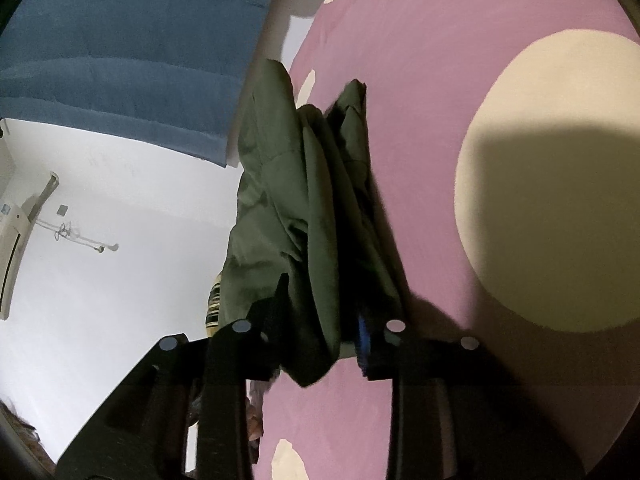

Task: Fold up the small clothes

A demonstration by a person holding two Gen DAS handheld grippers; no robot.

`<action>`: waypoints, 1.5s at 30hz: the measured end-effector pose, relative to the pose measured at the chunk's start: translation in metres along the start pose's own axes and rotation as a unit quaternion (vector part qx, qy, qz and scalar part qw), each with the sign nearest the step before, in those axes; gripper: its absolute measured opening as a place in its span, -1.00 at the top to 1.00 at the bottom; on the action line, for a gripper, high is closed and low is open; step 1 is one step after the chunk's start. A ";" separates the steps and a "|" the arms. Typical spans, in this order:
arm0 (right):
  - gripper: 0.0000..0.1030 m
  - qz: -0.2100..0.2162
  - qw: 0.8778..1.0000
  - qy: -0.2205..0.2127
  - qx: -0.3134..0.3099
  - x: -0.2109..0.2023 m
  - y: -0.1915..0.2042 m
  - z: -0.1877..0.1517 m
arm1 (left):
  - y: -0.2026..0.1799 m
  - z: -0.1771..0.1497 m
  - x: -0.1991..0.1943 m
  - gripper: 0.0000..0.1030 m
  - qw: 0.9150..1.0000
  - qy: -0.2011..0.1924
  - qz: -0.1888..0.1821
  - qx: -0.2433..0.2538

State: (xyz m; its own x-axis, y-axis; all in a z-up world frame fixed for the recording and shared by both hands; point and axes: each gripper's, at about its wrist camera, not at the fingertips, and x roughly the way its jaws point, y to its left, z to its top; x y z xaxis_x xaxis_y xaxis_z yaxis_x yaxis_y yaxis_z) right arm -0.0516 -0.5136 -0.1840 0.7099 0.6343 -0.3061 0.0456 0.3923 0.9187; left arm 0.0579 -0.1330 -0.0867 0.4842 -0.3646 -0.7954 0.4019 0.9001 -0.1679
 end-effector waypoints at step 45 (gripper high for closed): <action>0.21 -0.032 0.983 0.121 -0.132 0.122 0.048 0.160 | 0.049 0.168 0.078 -0.34 0.984 0.008 -0.158 -0.082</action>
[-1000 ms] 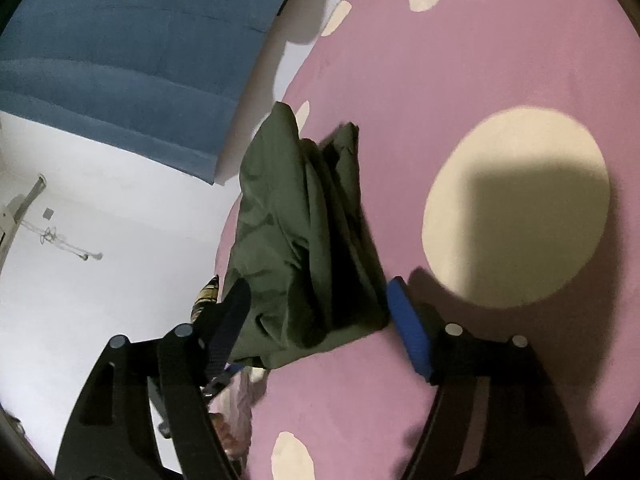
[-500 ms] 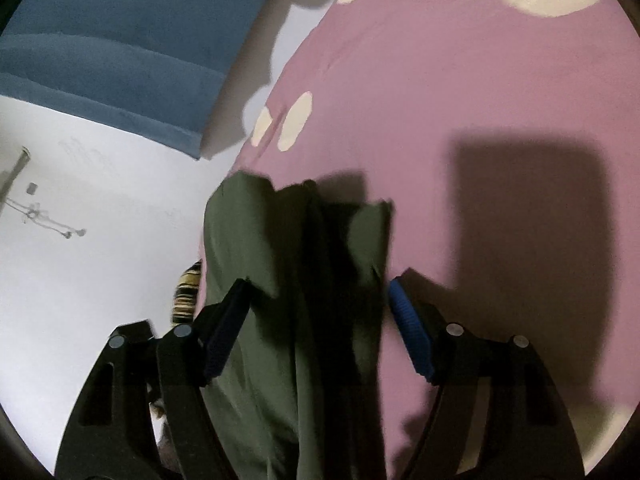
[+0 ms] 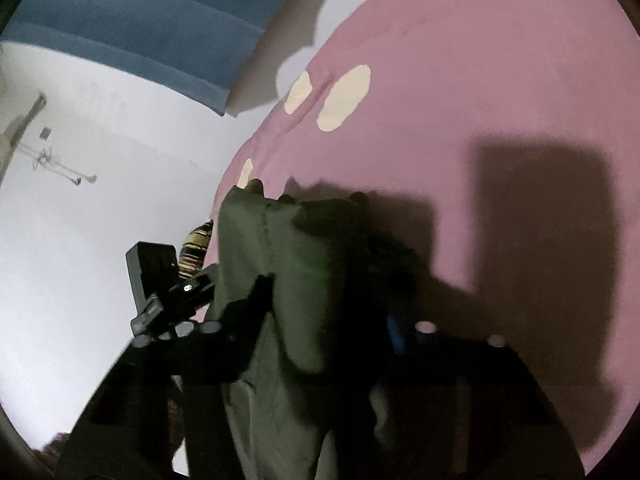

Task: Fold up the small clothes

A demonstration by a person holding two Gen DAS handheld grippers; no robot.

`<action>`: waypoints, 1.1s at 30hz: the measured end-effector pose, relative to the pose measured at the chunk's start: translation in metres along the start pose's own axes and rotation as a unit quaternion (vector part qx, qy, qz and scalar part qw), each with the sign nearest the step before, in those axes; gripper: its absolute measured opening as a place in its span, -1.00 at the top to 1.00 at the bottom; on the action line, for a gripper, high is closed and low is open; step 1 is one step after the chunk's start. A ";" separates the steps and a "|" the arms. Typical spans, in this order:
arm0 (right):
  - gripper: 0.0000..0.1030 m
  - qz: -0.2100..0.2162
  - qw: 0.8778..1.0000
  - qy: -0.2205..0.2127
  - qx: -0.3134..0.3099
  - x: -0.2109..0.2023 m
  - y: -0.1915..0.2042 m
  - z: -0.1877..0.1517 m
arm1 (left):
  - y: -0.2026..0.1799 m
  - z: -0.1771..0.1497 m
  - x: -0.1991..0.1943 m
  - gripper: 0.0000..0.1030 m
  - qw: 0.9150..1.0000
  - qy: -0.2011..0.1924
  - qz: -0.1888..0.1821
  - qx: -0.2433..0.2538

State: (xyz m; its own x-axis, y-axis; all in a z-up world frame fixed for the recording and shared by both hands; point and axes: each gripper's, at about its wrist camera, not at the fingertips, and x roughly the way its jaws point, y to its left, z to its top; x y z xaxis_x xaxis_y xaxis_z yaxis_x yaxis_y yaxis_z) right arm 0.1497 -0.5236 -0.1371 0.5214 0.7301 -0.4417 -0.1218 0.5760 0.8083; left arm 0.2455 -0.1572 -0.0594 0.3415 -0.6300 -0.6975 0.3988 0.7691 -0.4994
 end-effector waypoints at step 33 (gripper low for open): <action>-0.53 -0.004 0.999 0.002 0.054 -0.047 -0.002 -0.083 | 0.022 -0.087 -0.059 -0.66 0.994 0.029 -0.073 -0.073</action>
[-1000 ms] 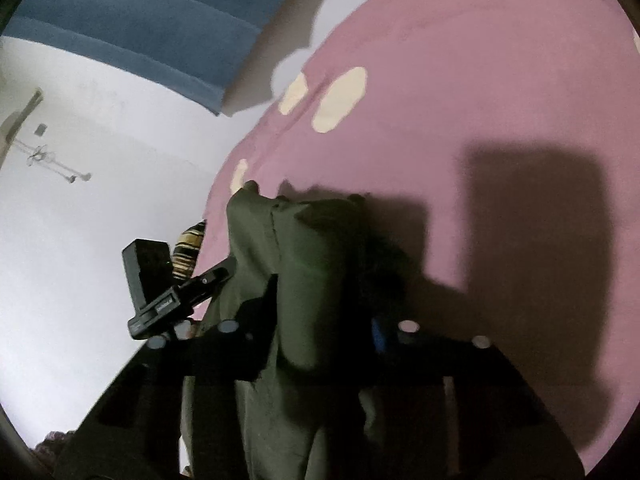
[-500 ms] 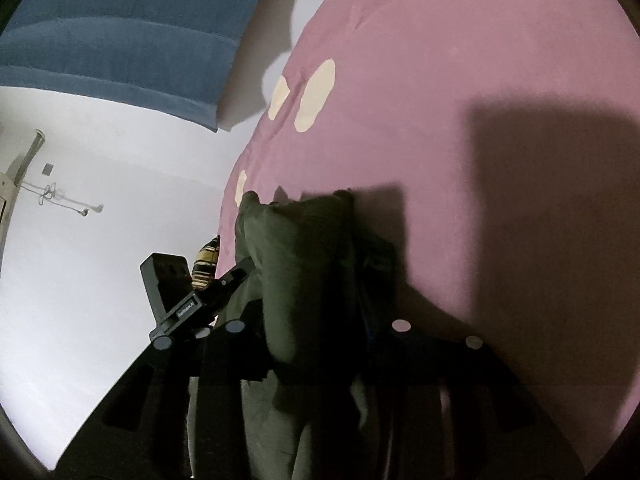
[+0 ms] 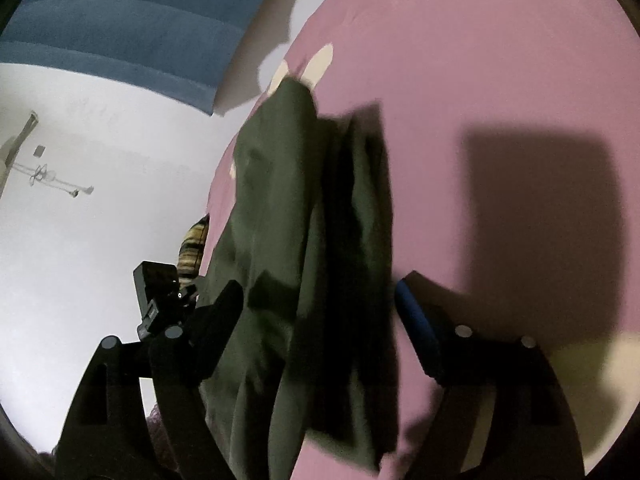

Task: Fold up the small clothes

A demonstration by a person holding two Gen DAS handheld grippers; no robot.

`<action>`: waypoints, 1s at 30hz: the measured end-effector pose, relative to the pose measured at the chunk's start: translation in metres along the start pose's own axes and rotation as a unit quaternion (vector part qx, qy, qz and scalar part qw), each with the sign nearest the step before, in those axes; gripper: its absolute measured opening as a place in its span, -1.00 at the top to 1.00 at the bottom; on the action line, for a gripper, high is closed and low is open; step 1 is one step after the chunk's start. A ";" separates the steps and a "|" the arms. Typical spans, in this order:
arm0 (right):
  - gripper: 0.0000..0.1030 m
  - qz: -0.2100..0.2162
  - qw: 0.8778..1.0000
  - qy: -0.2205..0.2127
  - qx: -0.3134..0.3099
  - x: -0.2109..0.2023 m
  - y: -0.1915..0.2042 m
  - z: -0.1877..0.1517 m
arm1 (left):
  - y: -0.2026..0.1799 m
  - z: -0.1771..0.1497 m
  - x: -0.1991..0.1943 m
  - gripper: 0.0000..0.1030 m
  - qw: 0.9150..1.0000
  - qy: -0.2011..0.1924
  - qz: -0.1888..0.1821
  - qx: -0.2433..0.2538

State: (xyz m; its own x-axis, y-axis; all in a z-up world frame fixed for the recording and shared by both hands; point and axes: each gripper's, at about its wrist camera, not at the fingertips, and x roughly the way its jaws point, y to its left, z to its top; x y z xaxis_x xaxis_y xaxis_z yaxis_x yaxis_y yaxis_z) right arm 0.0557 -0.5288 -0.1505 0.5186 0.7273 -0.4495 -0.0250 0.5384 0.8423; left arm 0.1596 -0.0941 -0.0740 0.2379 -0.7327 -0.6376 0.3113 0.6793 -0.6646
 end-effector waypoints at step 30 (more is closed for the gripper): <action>0.47 0.008 1.000 -0.007 -0.010 0.010 0.006 -0.049 | -0.037 -0.040 0.021 -0.03 0.998 0.021 0.013 0.052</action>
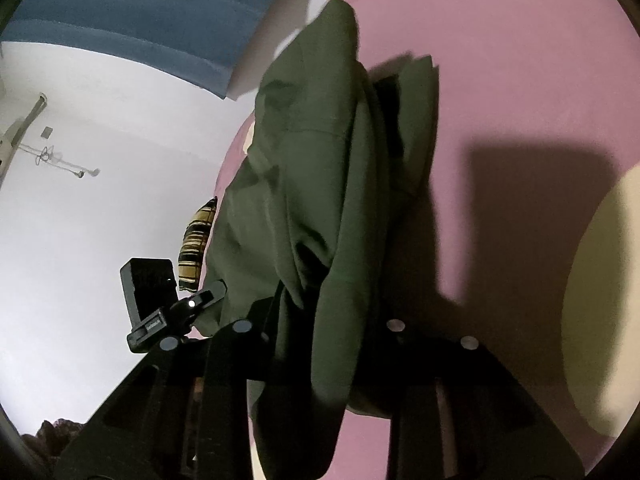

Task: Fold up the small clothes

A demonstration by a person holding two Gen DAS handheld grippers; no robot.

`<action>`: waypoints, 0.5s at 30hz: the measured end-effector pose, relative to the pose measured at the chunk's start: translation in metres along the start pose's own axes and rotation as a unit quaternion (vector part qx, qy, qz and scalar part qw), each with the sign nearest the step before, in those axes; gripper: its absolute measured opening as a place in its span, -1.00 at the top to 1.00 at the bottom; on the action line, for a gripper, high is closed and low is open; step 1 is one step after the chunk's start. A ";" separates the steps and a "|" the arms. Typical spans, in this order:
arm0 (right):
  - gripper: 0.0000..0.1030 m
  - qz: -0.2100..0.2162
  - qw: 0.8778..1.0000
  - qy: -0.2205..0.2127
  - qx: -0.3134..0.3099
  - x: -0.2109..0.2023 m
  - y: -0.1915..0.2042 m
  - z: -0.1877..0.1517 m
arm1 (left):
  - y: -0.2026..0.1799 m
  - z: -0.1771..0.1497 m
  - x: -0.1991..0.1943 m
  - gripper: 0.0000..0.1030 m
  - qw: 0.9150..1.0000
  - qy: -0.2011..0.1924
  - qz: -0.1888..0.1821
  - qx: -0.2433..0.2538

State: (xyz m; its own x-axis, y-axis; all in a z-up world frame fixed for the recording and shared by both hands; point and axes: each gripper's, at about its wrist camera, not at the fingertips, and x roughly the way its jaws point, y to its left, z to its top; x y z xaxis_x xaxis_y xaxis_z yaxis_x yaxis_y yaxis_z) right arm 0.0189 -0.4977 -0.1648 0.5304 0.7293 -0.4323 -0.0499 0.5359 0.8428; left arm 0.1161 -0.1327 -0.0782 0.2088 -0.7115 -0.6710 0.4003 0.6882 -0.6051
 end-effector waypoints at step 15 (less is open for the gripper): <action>0.48 0.037 0.999 -0.017 0.010 -0.009 -0.025 0.000 | 0.011 -0.007 0.002 -0.09 1.000 -0.013 -0.022 0.011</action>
State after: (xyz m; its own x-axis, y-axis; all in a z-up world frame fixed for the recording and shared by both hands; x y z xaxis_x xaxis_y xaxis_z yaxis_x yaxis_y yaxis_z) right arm 0.0156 -0.5175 -0.1821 0.5543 0.7513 -0.3581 -0.0725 0.4722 0.8785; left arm 0.1149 -0.1258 -0.0895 0.2143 -0.7441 -0.6328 0.4288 0.6537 -0.6235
